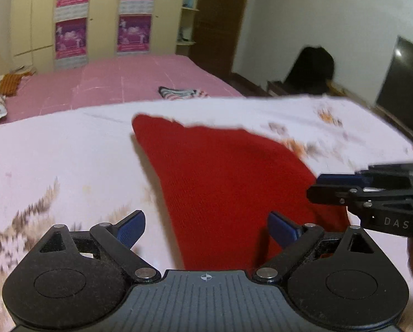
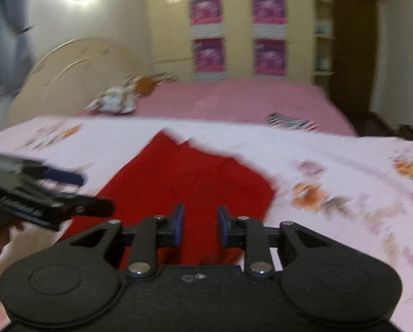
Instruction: Fold small clothes
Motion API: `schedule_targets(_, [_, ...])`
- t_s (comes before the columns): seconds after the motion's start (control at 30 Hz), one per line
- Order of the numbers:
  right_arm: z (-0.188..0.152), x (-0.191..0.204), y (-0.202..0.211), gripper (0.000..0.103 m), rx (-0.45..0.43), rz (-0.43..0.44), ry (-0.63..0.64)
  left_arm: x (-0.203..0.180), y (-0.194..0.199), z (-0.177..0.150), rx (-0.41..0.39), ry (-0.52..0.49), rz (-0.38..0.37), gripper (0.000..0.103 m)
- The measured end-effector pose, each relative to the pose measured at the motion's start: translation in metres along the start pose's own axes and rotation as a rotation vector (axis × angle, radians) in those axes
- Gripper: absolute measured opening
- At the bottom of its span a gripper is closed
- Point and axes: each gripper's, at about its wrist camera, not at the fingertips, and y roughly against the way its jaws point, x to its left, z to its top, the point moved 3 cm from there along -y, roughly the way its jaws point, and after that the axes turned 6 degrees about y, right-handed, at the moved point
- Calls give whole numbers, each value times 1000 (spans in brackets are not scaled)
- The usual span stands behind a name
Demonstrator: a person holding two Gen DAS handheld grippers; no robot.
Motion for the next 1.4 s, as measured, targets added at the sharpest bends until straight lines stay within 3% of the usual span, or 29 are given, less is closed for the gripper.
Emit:
schedule_targets(0.03, [-9, 5, -2, 21, 27, -7, 33, 1, -8, -10, 44, -30, 40, 95])
schedule_targets(0.07, [-16, 4, -8, 19, 72, -48, 62, 4, -8, -18, 49, -33, 40, 95])
schedule_targets(0.13, [-25, -3, -7, 18, 73, -68, 44, 12, 0, -27, 57, 8, 34, 95])
schedule_targets(0.17, [-25, -7, -4, 21, 81, -67, 7, 13, 7, -30, 53, 4, 51, 95])
schedule_targets(0.2, [-24, -9, -2, 31, 86, -82, -8, 12, 13, -31, 45, 0, 65, 95])
schedule_targets(0.23, [-23, -9, 6, 32, 82, -112, -17, 12, 22, -34, 36, 3, 70, 95])
schedule_targets(0.37, [-28, -9, 35, 33, 58, -98, -143, 6, 56, -47, 3, 0, 70, 95])
schedule_targets(0.6, [-40, 12, 33, 32, 102, -114, -112, -4, 54, -53, 43, 6, 102, 95])
schedule_targets(0.67, [-40, 10, 33, 34, 94, -109, -135, 8, 57, -47, 24, 93, 52, 95])
schedule_targets(0.77, [-40, -17, 36, 60, 45, -69, -304, 26, 49, -33, 21, 203, -36, 95])
schedule_targets(0.8, [-39, -30, 33, 64, 21, -33, -368, 31, 43, -26, 27, 228, -72, 95])
schedule_targets(0.87, [-38, -53, 20, 64, 22, 54, -488, 38, 25, -13, 68, 292, -174, 95])
schedule_targets(0.93, [-38, -77, 3, 65, 32, 145, -607, 46, 2, -5, 137, 339, -222, 95])
schedule_targets(0.97, [-39, -87, -7, 65, 57, 166, -643, 48, -8, -1, 162, 351, -246, 89])
schedule_targets(1.0, [-40, -95, -18, 64, 87, 177, -660, 50, -18, 2, 183, 355, -252, 75])
schedule_targets(1.1, [-45, -109, -45, 63, 158, 250, -699, 53, -40, 9, 221, 366, -276, 73])
schedule_targets(1.4, [-21, -88, -81, 61, 173, 343, -615, 44, -68, 20, 191, 382, -341, 74])
